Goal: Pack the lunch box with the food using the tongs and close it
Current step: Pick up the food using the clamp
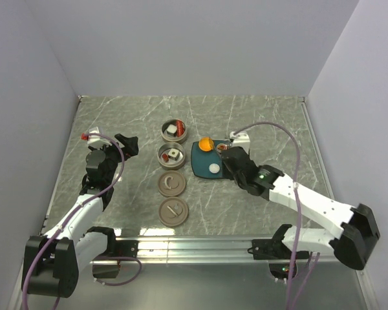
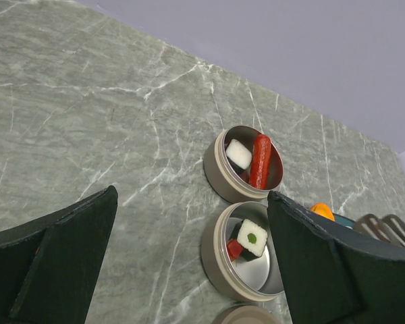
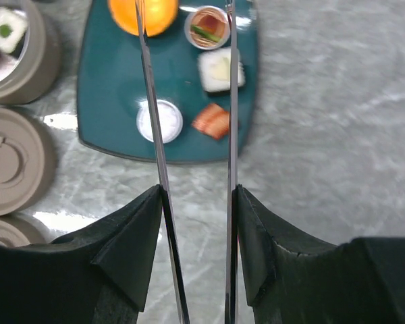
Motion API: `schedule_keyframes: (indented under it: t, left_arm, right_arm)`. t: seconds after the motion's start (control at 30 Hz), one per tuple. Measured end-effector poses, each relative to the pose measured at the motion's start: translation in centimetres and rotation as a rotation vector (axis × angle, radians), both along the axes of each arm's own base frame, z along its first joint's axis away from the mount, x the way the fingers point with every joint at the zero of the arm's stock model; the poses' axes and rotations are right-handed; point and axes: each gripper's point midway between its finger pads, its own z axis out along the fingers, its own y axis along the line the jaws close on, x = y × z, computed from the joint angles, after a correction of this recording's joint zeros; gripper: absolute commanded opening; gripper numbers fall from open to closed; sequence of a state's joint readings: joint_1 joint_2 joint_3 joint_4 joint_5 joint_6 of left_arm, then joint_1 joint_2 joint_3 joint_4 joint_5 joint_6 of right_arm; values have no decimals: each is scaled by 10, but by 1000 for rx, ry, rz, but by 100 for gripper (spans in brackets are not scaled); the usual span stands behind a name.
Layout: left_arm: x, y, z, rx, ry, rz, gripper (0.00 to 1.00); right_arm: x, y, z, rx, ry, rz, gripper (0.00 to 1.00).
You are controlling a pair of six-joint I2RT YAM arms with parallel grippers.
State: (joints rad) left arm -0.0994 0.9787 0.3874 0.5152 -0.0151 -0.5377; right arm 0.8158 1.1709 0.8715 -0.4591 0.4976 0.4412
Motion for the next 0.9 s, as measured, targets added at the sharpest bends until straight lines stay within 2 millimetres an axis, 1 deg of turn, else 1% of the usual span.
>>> schedule_keyframes:
  t: [0.13, 0.2, 0.27, 0.53, 0.73, 0.9]
  left_arm:
    - [0, 0, 0, 0, 0, 0, 99]
    - [0, 0, 0, 0, 0, -1, 99]
    - [0, 0, 0, 0, 0, -1, 100]
    - [-1, 0, 2, -1, -7, -1, 99]
    - [-1, 0, 2, -1, -7, 0, 99]
    - [-1, 0, 2, -1, -7, 0, 100]
  right_arm:
    - [-10, -19, 8, 21, -24, -59, 54]
    - [-11, -22, 12, 33, -34, -79, 54]
    - [-11, -23, 11, 33, -31, -89, 54]
    - [-12, -22, -19, -46, 53, -97, 54]
    - [-11, -20, -26, -54, 75, -88, 54]
    - [-10, -19, -39, -85, 108, -81, 54]
